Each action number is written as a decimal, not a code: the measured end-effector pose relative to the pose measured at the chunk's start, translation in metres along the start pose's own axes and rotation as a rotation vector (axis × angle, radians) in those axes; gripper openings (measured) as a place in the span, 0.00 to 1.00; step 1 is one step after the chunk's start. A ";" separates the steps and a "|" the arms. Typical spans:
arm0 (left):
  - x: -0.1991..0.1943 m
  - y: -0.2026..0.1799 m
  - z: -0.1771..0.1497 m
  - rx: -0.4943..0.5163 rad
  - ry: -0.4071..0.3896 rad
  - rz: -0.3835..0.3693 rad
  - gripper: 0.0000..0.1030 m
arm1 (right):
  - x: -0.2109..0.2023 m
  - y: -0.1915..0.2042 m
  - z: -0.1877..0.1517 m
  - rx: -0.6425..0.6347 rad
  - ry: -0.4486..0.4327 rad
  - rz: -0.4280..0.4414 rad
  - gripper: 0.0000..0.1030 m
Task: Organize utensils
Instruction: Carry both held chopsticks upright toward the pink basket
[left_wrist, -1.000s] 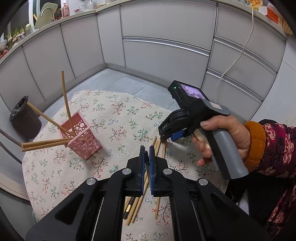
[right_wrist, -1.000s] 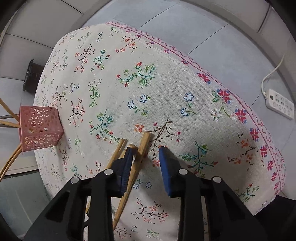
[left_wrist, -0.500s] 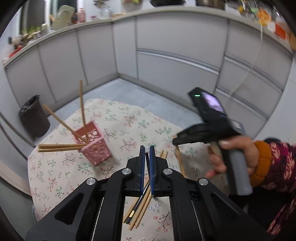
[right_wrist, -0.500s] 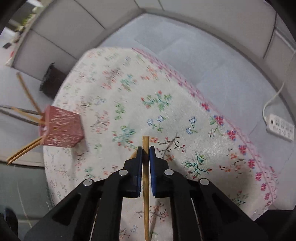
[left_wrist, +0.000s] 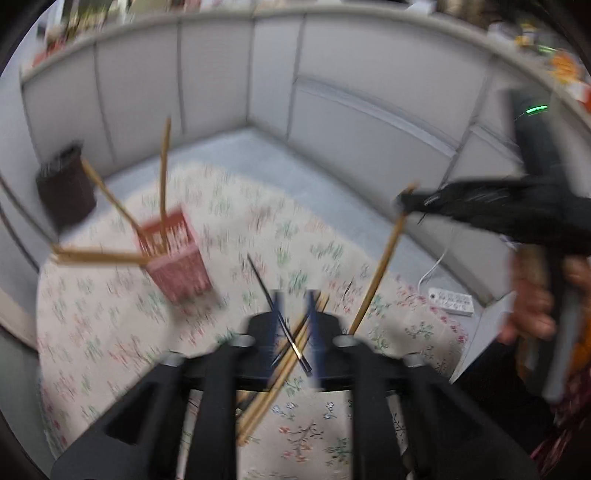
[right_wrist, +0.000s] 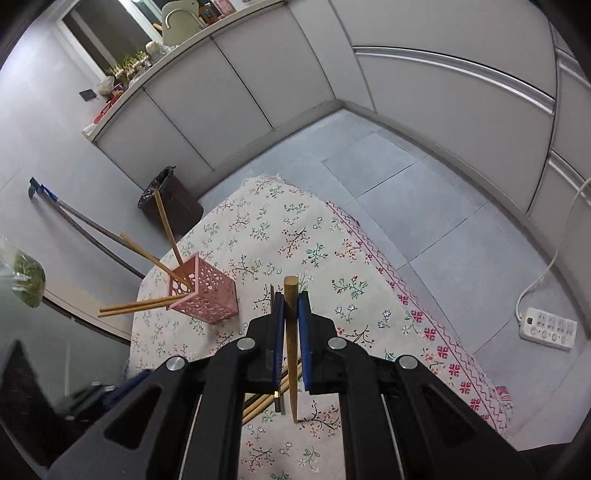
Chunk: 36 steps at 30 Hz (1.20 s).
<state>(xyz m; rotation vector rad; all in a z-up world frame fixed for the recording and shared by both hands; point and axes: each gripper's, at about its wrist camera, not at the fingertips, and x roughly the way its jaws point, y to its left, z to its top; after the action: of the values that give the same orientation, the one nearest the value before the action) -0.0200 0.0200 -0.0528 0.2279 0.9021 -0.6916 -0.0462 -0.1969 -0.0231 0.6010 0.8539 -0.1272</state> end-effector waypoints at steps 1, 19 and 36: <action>0.014 0.000 0.004 -0.034 0.034 0.008 0.35 | 0.000 0.000 0.002 0.002 -0.003 -0.001 0.07; 0.228 0.033 0.059 -0.317 0.340 0.266 0.03 | 0.015 -0.049 0.040 0.103 0.008 0.018 0.07; 0.008 0.008 -0.001 -0.345 -0.117 0.123 0.03 | -0.040 -0.001 0.024 -0.015 -0.080 0.096 0.07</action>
<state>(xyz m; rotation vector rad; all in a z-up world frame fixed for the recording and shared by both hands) -0.0120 0.0229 -0.0606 -0.0638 0.8720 -0.4216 -0.0572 -0.2161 0.0177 0.6176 0.7465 -0.0568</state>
